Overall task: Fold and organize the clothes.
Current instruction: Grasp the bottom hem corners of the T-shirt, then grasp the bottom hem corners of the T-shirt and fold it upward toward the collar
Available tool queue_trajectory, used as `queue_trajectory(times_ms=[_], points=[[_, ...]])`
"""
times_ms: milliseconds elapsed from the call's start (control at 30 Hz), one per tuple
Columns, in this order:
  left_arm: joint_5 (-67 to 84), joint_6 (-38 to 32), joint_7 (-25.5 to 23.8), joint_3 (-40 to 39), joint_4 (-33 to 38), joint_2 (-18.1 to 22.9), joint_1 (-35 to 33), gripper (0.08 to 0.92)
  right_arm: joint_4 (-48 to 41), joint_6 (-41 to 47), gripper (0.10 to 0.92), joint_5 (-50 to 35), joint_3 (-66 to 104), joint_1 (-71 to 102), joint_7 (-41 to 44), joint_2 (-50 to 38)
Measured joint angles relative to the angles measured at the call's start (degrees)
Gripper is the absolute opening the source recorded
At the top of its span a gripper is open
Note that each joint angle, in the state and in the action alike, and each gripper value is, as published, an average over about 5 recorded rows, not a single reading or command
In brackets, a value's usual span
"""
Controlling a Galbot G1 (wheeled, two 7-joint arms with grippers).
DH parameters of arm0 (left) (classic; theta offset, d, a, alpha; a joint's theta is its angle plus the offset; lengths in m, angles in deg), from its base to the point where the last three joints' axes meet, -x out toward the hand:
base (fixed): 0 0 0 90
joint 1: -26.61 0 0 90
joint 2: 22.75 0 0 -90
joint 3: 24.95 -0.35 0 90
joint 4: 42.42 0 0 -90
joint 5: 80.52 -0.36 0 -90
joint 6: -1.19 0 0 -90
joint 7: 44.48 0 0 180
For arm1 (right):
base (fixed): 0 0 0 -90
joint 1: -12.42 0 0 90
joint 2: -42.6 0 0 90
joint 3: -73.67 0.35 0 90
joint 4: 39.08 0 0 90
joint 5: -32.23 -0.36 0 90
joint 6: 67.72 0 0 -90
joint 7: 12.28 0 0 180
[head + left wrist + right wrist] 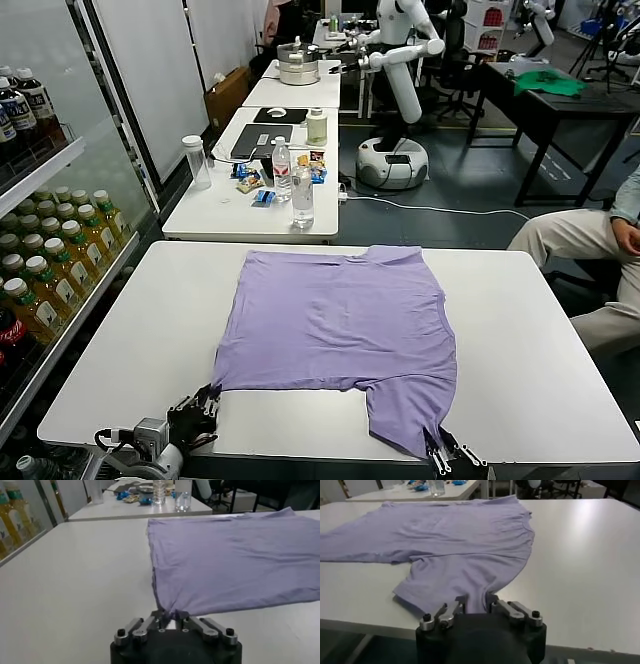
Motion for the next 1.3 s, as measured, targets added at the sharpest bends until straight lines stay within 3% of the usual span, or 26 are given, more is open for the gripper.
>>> queue_trajectory(times_ms=[167,600,867,1033,1300], points=[[0.1,-0.3,0.7,0.6,2.1,-0.8,-1.4,0.087,3.7,0.3,0.110,-0.4,3.8,3.3,0.5,-0.9],[0.3,-2.8,3.6,4.1,9.6,-3.6,-12.2,0.085,12.3,0.2,0.110,1.3,10.0,14.1,1.0,-0.8],[1.8,-4.3,4.6,8.5,13.5,-5.2,-19.7,0.085,13.8,1.6,0.110,0.8,10.6,12.0,-0.1,-1.5],[3.9,-4.4,4.1,9.1,13.5,-5.2,-18.0,0.085,12.4,4.4,0.110,-1.6,9.5,4.8,-1.6,-2.2],[7.9,-3.8,0.7,8.7,8.2,-5.1,-8.1,0.085,7.9,9.3,0.110,-4.8,5.7,-7.9,-4.0,-2.5]])
